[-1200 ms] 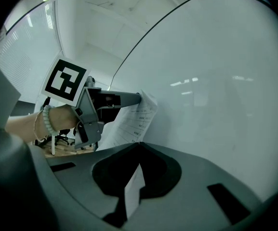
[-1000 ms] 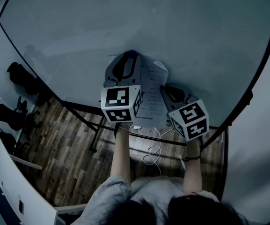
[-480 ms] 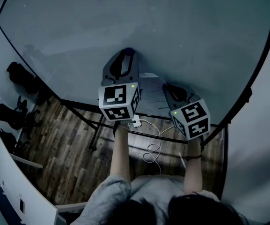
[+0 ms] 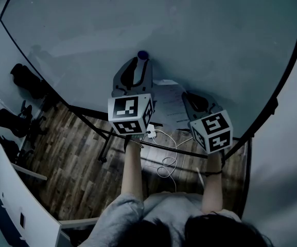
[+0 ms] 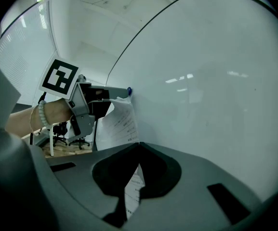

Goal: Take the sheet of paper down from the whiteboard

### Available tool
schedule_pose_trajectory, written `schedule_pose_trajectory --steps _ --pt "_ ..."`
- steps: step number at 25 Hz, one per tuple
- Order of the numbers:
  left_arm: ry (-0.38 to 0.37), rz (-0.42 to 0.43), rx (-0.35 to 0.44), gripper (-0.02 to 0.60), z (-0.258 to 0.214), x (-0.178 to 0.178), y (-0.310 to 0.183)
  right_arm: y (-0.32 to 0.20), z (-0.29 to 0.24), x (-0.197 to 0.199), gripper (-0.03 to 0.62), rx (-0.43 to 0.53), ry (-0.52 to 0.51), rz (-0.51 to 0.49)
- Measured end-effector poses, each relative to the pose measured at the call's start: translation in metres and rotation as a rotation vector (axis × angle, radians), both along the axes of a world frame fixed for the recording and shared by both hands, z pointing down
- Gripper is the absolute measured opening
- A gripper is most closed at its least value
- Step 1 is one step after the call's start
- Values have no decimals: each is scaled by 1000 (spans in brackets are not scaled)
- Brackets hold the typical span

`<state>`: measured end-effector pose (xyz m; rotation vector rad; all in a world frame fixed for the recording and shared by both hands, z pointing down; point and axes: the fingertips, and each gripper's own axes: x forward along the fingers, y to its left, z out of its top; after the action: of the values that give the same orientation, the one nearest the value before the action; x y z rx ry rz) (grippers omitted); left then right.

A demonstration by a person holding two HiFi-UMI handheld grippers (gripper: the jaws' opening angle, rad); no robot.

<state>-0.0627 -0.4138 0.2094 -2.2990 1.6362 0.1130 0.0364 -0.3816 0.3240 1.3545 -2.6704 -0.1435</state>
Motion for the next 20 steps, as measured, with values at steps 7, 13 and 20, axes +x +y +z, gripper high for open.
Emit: schedule_pose_trajectory --steps 7,13,20 --pt "38 -59 -27 114 26 -20 15 -2 14 8 0 -19 -3 -4" --pt "52 -76 -79 112 44 -32 27 -4 18 7 0 -36 0 -3" --pt "78 -81 -119 83 63 -41 40 -1 22 8 0 -49 -3 5"
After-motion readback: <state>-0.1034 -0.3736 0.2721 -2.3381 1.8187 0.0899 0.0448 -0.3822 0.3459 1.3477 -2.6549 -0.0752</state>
